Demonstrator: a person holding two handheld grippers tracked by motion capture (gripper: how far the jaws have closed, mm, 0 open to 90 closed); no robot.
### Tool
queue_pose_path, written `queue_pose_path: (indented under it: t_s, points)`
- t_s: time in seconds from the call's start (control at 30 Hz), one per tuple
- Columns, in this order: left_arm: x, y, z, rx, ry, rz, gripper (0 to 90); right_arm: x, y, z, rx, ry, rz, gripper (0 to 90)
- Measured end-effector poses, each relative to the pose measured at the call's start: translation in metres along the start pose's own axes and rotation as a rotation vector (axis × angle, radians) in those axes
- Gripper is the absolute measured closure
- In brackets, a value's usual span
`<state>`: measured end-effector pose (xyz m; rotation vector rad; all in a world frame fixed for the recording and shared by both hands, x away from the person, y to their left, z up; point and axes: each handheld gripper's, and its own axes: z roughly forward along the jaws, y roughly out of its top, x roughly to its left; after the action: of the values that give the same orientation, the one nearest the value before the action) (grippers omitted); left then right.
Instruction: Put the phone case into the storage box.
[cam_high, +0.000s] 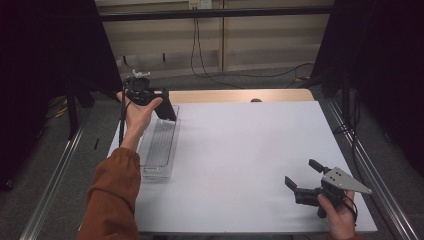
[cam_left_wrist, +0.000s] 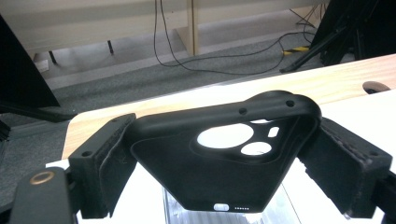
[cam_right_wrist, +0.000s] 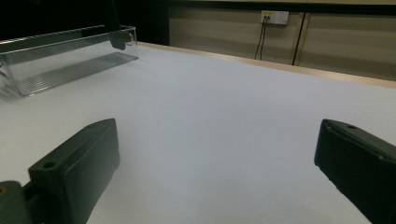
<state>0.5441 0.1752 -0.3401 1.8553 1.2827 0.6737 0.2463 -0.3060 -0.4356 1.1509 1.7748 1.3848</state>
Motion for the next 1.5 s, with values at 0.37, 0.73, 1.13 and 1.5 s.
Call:
queue_pose_path:
  t_s: [0.37,0.73,1.13,1.5]
  points:
    - [-0.004,-0.004,0.012,0.015,0.014,0.014,13.8,0.000,0.000,0.000,0.004,0.002,0.004,0.0]
    - [-0.006,-0.006,0.018,0.006,0.037,0.017,13.7,-0.001,-0.001,0.000,0.004,0.003,0.004,0.0]
    - [-0.005,-0.005,0.020,0.004,0.045,0.004,12.6,0.000,-0.001,0.000,0.007,0.007,0.006,0.0]
    - [-0.005,-0.004,0.023,-0.007,0.049,0.016,11.5,0.000,-0.001,0.000,0.011,0.005,0.008,0.0]
